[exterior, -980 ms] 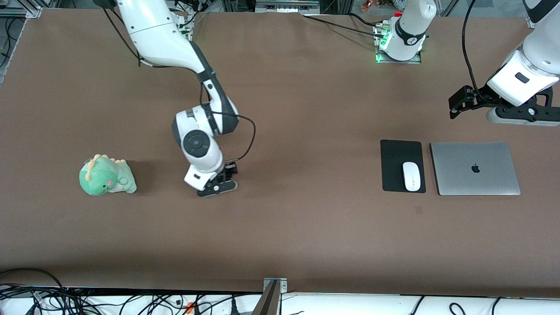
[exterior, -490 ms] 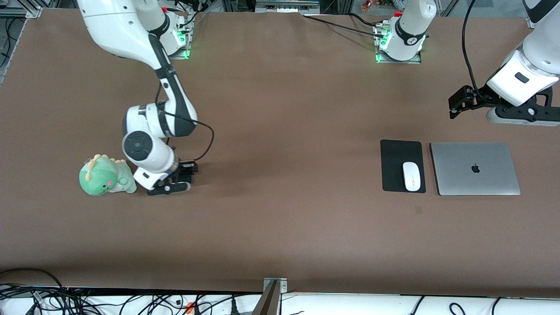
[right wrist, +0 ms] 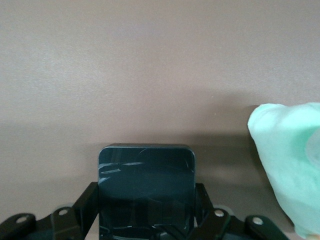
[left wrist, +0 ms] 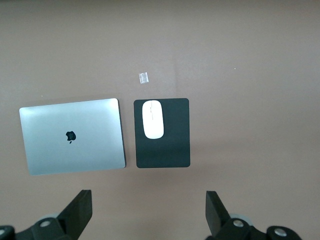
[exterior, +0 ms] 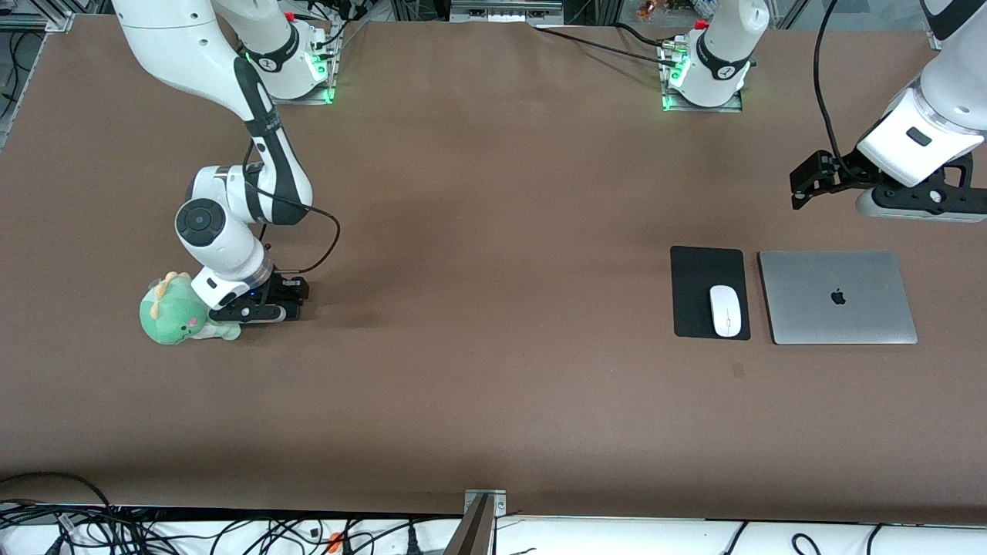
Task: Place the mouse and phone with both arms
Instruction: 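Carry the phone with the right gripper toward the green plush toy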
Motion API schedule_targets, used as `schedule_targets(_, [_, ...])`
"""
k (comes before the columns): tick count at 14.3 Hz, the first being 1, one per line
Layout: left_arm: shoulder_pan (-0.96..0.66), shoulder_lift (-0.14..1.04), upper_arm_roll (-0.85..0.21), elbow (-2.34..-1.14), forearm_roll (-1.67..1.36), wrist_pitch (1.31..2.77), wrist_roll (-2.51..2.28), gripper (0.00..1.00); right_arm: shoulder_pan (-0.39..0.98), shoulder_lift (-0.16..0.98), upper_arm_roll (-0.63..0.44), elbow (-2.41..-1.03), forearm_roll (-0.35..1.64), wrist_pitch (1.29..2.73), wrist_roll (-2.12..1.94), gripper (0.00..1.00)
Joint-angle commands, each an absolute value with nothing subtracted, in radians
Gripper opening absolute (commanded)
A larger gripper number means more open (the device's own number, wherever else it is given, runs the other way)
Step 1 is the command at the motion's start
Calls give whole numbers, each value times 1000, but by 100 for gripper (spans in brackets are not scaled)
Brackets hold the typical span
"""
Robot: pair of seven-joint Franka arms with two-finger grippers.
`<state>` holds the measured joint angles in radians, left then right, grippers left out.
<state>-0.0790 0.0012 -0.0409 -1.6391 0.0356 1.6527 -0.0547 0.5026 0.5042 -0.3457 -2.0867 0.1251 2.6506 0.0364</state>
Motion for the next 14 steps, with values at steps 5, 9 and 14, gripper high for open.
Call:
schedule_targets(5, [-81, 2, -41, -1624, 20, 1654, -63, 100, 500, 552, -330, -2123, 178, 2815, 28, 0])
schedule_targets(9, [-78, 6, -40, -1628, -20, 1655, -61, 100, 502, 574, -322, -2120, 181, 2835, 23, 90])
schedule_targets(14, [-67, 5, -29, -1628, -11, 1647, -52, 100, 502, 545, -321, -2076, 181, 2722, 21, 100])
